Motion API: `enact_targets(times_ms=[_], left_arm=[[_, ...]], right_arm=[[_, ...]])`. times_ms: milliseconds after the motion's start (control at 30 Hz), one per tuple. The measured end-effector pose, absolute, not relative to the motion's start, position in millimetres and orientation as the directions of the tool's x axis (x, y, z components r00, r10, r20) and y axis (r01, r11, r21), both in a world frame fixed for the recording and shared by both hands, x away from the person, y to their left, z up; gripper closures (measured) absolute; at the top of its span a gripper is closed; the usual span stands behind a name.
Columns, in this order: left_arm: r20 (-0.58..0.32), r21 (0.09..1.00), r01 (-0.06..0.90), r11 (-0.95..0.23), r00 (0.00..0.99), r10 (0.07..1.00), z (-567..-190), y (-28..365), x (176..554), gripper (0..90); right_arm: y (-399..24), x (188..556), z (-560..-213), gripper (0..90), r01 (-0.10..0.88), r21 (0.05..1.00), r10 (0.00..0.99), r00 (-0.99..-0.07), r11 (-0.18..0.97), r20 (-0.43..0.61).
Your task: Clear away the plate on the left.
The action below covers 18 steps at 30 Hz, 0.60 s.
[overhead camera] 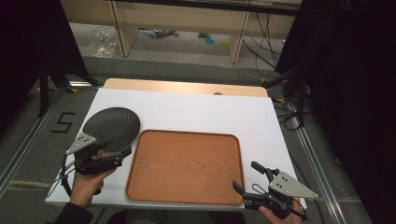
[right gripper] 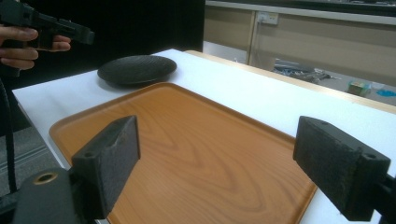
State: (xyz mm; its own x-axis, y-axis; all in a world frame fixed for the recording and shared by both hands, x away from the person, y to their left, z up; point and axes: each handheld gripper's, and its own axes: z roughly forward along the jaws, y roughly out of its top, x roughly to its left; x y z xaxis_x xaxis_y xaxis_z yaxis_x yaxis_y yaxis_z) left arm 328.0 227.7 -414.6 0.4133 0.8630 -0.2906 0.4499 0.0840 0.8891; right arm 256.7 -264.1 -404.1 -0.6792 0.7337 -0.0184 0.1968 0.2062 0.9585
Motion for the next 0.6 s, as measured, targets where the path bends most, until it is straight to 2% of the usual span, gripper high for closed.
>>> enact_targets(times_ms=[367, 467, 533, 600], left_arm=[[-0.363, 0.840, 0.519, 0.157, 0.323, 0.874, -420.7, 249.4, 338.1, 17.2], [-0.412, 0.771, 0.601, 0.212, 0.218, 0.885, -428.6, 260.2, 344.9, 18.8], [-0.483, 0.740, 0.616, 0.270, 0.207, 0.851, -432.6, 267.7, 347.8, 18.7], [-0.515, 0.723, 0.619, 0.307, 0.188, 0.836, -433.9, 271.9, 348.8, 18.8]], right_arm=[[-263.7, 256.6, -404.3, 15.8, 0.194, 0.960, 0.733, -0.680, 0.203, -0.018], [-263.6, 256.6, -404.3, 15.9, 0.193, 0.960, 0.732, -0.681, 0.203, -0.018], [-263.3, 256.9, -404.6, 15.9, 0.195, 0.959, 0.729, -0.684, 0.204, -0.016], [-263.3, 256.5, -404.4, 15.9, 0.195, 0.959, 0.731, -0.683, 0.205, -0.018]])
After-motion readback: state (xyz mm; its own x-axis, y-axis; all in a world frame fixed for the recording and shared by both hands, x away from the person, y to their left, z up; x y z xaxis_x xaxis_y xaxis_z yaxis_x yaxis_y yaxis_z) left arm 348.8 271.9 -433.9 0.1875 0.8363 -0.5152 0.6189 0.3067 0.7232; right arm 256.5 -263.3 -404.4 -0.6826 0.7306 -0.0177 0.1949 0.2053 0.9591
